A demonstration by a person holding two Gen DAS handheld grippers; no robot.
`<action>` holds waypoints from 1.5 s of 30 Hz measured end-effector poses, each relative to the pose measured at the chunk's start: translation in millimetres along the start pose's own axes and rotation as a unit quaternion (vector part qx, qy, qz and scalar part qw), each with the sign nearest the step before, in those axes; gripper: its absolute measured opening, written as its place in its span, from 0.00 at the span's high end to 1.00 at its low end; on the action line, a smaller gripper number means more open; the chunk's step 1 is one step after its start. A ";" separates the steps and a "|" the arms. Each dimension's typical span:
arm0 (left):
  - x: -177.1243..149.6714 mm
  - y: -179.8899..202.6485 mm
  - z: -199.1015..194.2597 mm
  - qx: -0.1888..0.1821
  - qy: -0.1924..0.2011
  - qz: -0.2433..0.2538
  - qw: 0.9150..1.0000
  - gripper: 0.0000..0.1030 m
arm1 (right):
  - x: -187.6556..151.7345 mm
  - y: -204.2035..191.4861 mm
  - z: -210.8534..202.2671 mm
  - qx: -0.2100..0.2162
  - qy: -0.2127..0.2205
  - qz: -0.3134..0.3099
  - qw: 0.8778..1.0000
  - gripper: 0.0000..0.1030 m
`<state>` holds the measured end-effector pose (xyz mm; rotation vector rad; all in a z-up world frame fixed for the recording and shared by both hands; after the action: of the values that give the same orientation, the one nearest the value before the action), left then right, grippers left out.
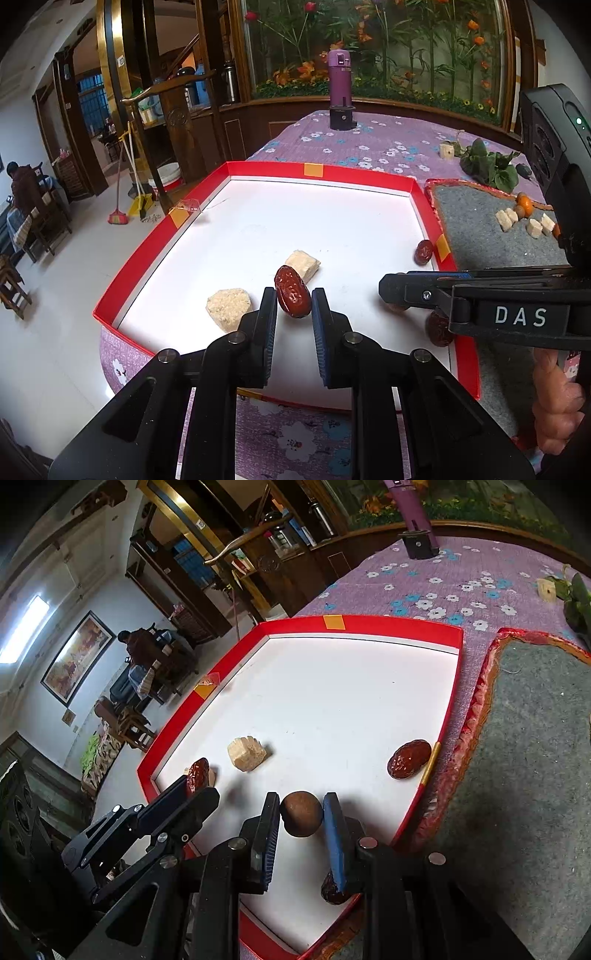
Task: Organize fruits
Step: 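Carry the nut and date over the white tray and open both tools, then grasp an orange with the right tool while the left tool grasps a round brown cake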
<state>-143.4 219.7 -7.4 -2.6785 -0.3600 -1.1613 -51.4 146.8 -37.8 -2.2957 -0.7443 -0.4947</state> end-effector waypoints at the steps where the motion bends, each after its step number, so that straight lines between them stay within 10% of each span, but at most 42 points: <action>1: 0.1 -0.4 0.2 0.002 0.000 0.000 1.000 0.82 | 0.9 0.2 0.7 0.000 0.000 0.001 1.000 0.77; 45: 22.9 17.9 -25.8 0.051 0.031 0.020 0.998 0.75 | 10.2 46.2 -71.0 0.031 0.069 0.060 0.995 0.73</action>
<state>-140.6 198.8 25.3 -2.5437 -0.3437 -1.1787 -24.8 73.0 -4.3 -2.2072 -0.5435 -0.5610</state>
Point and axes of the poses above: each gripper's, at about its wrist camera, not at the fingertips, and z roughly the way its jaws point, y to its right, x to its top, the point moved 6 cm from there along z, roughly the way its jaws point, and after that the axes turned 1 degree about -y, right-handed, at the moved point
